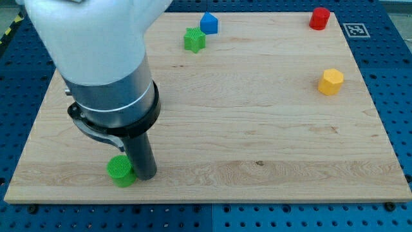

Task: Push the green circle towards the bottom left

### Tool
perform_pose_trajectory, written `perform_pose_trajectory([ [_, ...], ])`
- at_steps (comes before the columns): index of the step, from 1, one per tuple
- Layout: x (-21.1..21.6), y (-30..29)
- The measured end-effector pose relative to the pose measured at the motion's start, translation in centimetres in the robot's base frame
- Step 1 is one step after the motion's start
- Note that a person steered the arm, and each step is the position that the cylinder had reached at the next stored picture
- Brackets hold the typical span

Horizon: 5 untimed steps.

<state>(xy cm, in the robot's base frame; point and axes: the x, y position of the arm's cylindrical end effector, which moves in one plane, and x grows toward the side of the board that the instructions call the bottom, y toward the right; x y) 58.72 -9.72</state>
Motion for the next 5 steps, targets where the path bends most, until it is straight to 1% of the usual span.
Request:
perform_pose_trajectory([
  [1, 0.0, -0.1],
  [5, 0.0, -4.1],
])
